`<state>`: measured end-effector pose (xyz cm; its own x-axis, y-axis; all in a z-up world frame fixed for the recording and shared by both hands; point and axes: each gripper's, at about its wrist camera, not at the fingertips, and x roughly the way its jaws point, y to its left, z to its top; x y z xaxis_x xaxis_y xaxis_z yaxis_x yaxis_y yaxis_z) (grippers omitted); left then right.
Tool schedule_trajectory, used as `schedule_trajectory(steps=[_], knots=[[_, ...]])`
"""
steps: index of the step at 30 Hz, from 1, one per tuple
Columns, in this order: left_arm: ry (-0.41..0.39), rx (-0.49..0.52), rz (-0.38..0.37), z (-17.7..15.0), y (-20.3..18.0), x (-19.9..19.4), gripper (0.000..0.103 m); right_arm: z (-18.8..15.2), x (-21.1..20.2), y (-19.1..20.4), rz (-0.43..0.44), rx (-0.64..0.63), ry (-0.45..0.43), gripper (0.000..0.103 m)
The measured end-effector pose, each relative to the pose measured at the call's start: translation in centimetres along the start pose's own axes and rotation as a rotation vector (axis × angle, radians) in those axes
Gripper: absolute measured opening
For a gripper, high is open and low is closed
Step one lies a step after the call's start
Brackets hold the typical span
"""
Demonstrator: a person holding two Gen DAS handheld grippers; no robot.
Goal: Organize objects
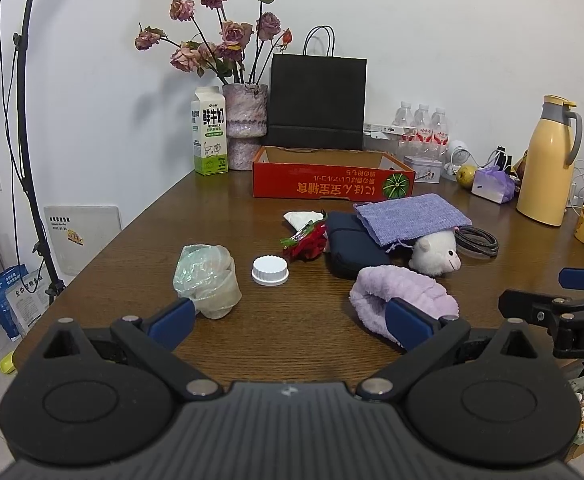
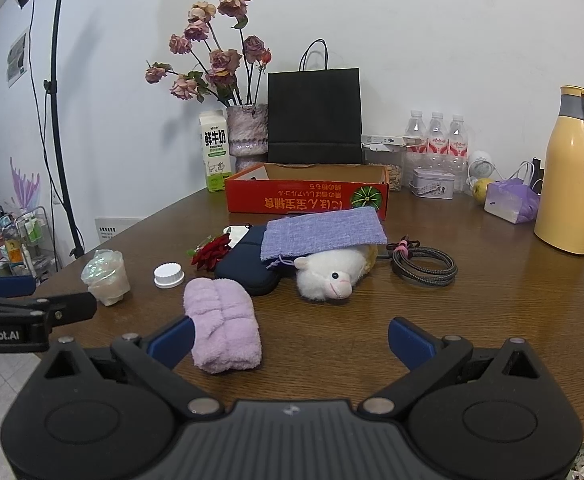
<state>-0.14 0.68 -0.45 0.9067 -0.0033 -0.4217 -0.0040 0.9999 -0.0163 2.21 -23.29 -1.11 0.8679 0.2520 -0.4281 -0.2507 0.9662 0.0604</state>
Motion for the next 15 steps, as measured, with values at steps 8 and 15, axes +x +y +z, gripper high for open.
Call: schedule_trajectory(steps=[8,15], knots=[[0.001,-0.001,0.0,-0.11,0.02,0.01,0.103,-0.01,0.07,0.02,-0.001,-0.001,0.0,0.103],[0.001,-0.002,-0.001,-0.1,0.03,0.01,0.103,0.0,0.09,-0.01,-0.001,-0.001,0.001,0.103]])
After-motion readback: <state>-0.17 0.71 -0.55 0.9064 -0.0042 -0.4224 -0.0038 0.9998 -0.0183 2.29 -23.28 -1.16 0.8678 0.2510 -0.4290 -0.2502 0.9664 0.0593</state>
